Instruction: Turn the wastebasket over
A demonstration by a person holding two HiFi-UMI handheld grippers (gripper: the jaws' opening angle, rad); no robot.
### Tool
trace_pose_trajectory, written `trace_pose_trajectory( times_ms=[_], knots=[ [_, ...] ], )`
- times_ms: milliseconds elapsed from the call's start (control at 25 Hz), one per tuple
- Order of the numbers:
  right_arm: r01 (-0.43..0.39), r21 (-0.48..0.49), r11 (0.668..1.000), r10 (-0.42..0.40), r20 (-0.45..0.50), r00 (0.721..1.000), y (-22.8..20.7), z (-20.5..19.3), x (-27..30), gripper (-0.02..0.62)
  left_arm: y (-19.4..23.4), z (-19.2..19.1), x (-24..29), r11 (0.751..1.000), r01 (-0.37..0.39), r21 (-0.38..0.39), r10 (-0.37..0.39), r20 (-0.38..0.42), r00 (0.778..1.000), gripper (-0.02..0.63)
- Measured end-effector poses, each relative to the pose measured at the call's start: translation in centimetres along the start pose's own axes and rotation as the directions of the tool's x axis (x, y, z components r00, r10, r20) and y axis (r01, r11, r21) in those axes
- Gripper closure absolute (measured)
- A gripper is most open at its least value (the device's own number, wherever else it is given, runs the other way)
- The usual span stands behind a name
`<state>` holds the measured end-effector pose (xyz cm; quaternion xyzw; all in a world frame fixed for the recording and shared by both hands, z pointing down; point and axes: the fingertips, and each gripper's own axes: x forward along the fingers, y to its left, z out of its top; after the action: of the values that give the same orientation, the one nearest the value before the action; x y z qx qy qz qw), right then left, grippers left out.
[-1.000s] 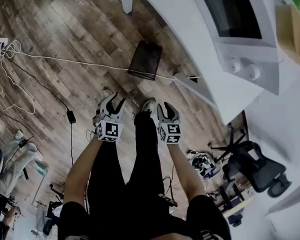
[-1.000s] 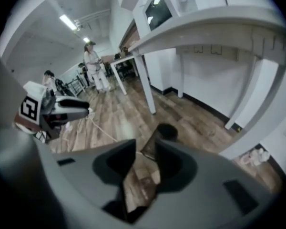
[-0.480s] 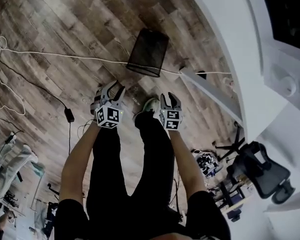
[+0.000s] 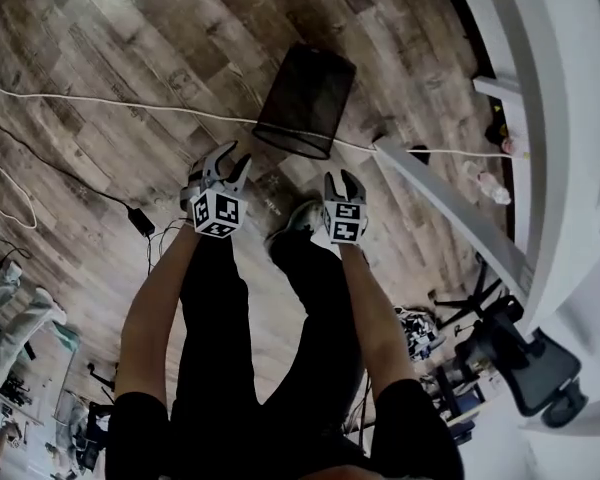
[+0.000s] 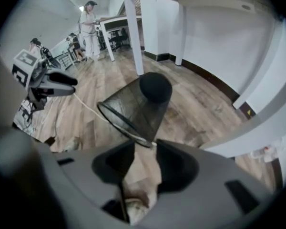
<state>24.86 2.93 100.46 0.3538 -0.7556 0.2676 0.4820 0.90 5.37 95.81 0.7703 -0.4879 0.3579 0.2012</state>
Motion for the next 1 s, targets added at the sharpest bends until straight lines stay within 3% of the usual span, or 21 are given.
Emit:
trace_pose_trajectory(
  times_ms=[240, 440, 1000],
  knots=[
    [0.026, 0.006, 1.0, -0.026, -0.028, 0.999, -0.8, -2.3, 3.9, 0.439, -1.1, -3.9, 4.3, 1.0, 0.013, -0.007, -0.014, -0.05, 0.999, 0.413],
    [0.018, 0.005, 1.0, -0.018, -0.034, 0.999, -1.1, -3.5, 5.9, 0.439, -1.8, -6.2, 6.8, 0.999, 0.035, 0.03, -0.032, -0.078, 0.996, 0.413],
    [0.015, 0.013, 1.0, -0.015, -0.021, 1.0, -1.0, -3.4, 8.7, 0.457, -1.4, -6.2, 10.6, 0.991, 0.065, 0.121, -0.056, -0.076, 0.996, 0.43]
  ],
)
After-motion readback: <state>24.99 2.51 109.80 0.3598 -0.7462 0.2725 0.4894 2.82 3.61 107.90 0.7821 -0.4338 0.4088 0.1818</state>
